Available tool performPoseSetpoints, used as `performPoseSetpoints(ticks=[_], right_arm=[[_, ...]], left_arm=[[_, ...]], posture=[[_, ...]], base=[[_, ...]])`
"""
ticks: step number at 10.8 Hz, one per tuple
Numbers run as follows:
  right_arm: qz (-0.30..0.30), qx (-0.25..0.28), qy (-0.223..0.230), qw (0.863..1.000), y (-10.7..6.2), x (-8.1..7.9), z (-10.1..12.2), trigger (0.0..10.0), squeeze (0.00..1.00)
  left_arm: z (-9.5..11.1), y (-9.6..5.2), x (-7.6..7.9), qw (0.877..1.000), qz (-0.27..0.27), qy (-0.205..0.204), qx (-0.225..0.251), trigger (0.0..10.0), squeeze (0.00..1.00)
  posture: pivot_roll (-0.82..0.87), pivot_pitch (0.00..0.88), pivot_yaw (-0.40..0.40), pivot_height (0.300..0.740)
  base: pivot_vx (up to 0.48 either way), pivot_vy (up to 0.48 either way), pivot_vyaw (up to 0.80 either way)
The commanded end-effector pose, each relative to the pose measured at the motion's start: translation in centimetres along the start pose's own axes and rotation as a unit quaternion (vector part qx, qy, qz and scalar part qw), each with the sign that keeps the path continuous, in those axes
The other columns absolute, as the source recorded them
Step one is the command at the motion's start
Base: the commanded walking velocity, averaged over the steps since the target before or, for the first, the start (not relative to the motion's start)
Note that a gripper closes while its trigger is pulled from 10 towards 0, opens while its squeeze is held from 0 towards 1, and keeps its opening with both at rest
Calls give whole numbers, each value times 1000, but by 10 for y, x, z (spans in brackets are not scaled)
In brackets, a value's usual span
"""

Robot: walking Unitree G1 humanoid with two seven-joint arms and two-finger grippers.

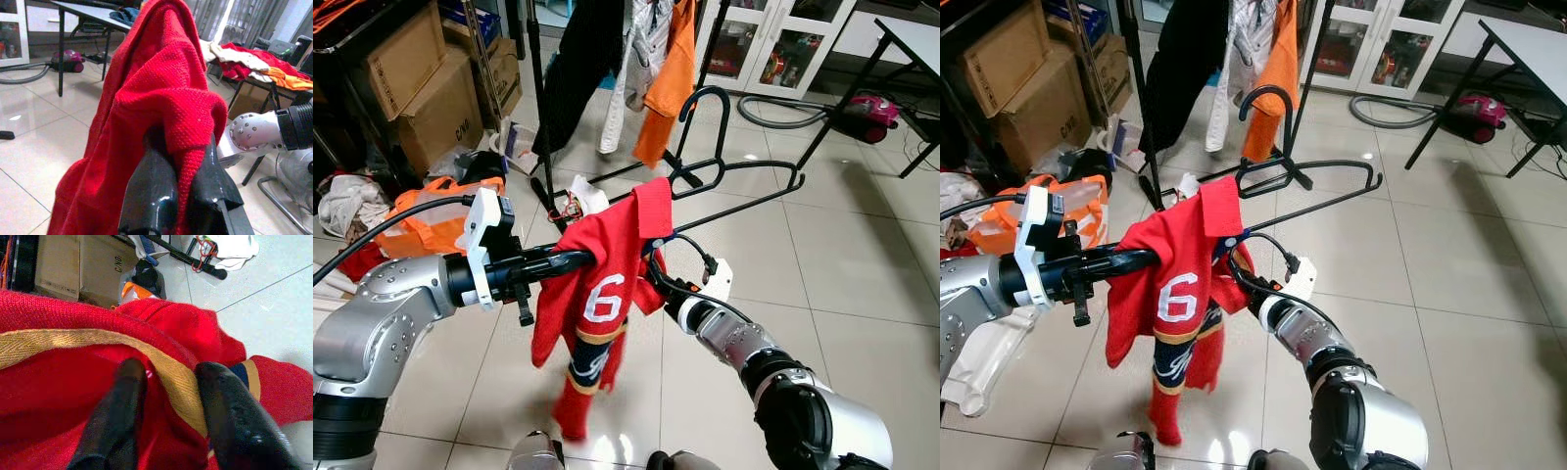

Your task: Hang hanger

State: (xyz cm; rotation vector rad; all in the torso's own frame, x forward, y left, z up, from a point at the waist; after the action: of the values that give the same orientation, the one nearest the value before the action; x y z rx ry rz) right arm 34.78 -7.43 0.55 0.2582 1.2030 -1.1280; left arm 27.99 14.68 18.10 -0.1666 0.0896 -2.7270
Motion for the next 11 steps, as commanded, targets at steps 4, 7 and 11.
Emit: performPoseSetpoints(ticks=[4,7,11], right_arm=[[-16,27,2,1000,-6,10,13,0,0],[-63,65,-18,996,-15,29,32,0,0],[-149,152,-118,970,-36,48,82,0,0]], left_arm=[[15,6,5,999,-15,21,24,10000,0],[15,7,3,999,-9,21,34,10000,0],[17,3,-3,998,32,30,47,10000,0]], posture=[[133,106,-108,740],[124,91,-114,740],[125,83,-121,740]], base=[[0,0,0],[0,0,0],[0,0,0]])
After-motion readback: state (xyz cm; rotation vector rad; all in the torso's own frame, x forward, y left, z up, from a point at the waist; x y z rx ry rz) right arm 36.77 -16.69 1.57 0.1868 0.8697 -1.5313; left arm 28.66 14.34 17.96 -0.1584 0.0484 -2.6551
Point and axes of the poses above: a point about 5 cm out from each wrist's last joint towards the gripper, its own y axis pointing out of the wrist towards the gripper, its own z axis along the axis of the wrist's last joint, x = y × z, the point moved 4 cm from there along y, pointing out of the wrist towards the gripper, and after that the axes turned 1 degree about -y, right-handed, at the moved point
